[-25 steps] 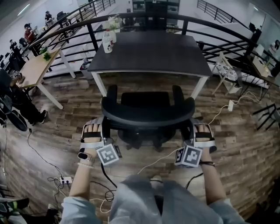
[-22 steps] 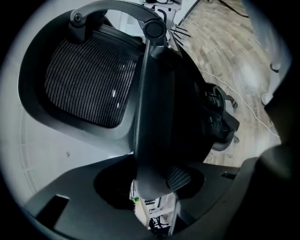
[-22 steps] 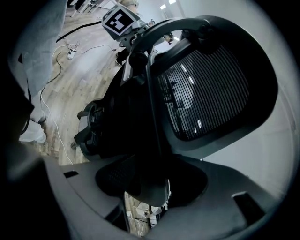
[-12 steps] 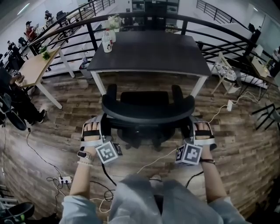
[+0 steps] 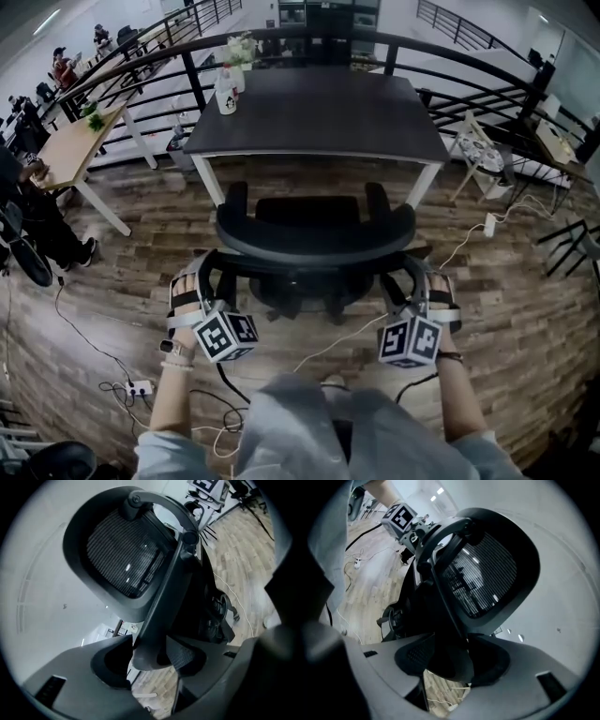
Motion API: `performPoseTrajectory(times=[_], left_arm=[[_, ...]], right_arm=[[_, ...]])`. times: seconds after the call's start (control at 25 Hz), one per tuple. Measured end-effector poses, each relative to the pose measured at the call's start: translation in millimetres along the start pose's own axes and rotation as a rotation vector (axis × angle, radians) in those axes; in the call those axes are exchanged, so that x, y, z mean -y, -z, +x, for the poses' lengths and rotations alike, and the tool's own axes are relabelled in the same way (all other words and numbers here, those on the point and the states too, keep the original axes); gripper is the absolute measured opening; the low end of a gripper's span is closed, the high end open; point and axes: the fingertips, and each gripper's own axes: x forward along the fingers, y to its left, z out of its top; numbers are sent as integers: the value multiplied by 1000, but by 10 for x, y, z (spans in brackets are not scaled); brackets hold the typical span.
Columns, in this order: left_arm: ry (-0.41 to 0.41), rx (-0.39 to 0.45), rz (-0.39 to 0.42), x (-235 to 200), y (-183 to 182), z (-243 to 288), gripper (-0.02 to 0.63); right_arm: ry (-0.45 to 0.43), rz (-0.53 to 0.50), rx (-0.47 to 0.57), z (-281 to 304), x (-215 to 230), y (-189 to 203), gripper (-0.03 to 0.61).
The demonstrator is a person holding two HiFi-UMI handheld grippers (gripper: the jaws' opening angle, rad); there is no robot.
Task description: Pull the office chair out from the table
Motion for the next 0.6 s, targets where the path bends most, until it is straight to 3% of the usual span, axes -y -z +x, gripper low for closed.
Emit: performPoseTrajectory(times=[0.16, 0.36, 0.52, 0.6], left_arm=[[-28, 6, -137, -100, 15, -226, 206], [-44, 38, -462, -203, -98, -510, 143], [-23, 54, -659, -235, -199, -679, 110], [-7, 65, -743, -283, -269, -742, 57]], right_arm=[[-21, 143, 73, -158, 13, -148, 219], [-90, 364, 183, -317, -70, -420, 211], [-152, 572, 245, -416, -121, -607, 129], [-166, 664, 262, -451, -122, -656, 91]])
